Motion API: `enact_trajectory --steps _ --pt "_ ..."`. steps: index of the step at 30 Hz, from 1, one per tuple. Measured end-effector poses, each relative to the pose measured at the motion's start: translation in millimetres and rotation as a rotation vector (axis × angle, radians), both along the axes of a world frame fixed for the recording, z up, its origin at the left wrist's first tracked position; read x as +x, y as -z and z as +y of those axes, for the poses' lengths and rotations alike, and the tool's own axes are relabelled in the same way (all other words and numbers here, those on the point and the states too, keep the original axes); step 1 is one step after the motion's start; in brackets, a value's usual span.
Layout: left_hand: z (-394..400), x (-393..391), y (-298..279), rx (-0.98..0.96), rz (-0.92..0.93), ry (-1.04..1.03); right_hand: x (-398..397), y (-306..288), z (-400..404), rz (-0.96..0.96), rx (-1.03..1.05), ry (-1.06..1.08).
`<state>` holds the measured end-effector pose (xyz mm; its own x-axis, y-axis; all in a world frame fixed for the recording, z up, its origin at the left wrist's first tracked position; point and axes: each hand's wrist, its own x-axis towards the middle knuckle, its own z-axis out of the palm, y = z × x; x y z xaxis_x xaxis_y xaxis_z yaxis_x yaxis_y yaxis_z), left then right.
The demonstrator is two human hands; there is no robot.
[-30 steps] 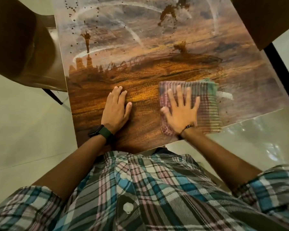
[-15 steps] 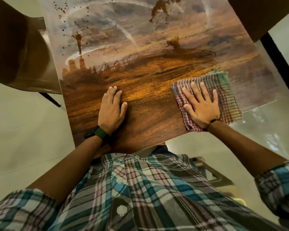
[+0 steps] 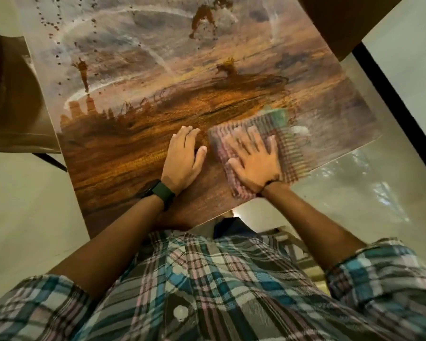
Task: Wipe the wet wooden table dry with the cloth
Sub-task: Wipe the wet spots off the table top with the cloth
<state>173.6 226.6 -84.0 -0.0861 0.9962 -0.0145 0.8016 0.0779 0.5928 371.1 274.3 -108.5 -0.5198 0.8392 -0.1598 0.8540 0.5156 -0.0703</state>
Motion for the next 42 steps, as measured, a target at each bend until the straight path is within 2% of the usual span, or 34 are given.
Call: enact_trajectory --steps 3,6,8,10,13,17,22,26,29,33,38,40,42 --pt "1 8 2 -0.004 0.044 0.007 47 -3 52 -0.007 -0.004 0.253" --pt "3 9 3 0.010 0.075 -0.017 64 -5 84 -0.014 -0.022 0.333" --pt "10 10 4 0.031 0.082 -0.020 50 -3 76 -0.019 -0.022 0.361" --pt "23 17 3 0.041 0.058 -0.018 25 0 43 -0.021 -0.016 0.264" --pt "45 29 2 0.053 0.038 0.021 -5 3 -16 -0.011 0.015 -0.037" --pt "54 30 10 0.034 0.108 0.073 10 3 -4 0.054 0.018 -0.234" --pt "53 26 20 0.015 0.222 0.095 11 6 67 0.022 0.013 -0.160" --pt "54 26 21 0.010 0.245 0.091 -8 6 146 0.037 -0.025 0.005" --pt "52 26 21 0.005 0.260 0.080 -23 6 176 0.034 -0.046 0.072" --pt "51 25 19 0.001 0.249 0.077 -20 6 139 0.037 -0.030 0.002" --pt "51 25 18 -0.023 0.255 0.085 28 1 43 0.058 -0.018 -0.314" --pt "51 25 18 -0.027 0.254 0.085 54 -1 51 0.052 -0.002 -0.399" --pt "52 25 19 -0.026 0.246 0.084 73 -2 79 0.041 0.012 -0.284"
